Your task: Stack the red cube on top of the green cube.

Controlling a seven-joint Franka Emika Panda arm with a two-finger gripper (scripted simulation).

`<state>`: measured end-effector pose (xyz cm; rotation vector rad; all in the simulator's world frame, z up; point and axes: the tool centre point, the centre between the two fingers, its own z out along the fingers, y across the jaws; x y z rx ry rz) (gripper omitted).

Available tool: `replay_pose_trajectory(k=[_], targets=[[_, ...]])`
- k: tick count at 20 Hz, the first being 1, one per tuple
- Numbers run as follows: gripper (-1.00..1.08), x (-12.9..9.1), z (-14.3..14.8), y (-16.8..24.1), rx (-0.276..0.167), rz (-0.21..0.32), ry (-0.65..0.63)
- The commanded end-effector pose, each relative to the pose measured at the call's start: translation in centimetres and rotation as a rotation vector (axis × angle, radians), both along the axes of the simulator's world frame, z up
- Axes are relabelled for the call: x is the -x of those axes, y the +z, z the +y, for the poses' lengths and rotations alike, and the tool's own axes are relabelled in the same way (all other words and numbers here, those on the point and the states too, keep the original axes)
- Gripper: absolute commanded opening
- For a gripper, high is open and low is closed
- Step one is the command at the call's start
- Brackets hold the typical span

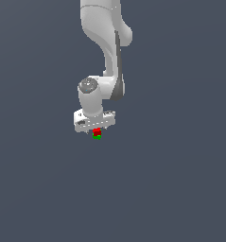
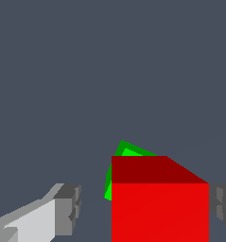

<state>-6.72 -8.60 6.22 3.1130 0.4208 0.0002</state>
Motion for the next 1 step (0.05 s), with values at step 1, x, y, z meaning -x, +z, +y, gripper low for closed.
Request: replay_pose_trajectory(k=[1], targets=[[1.0, 0.0, 0.0, 0.0, 0.0, 0.0, 0.0]])
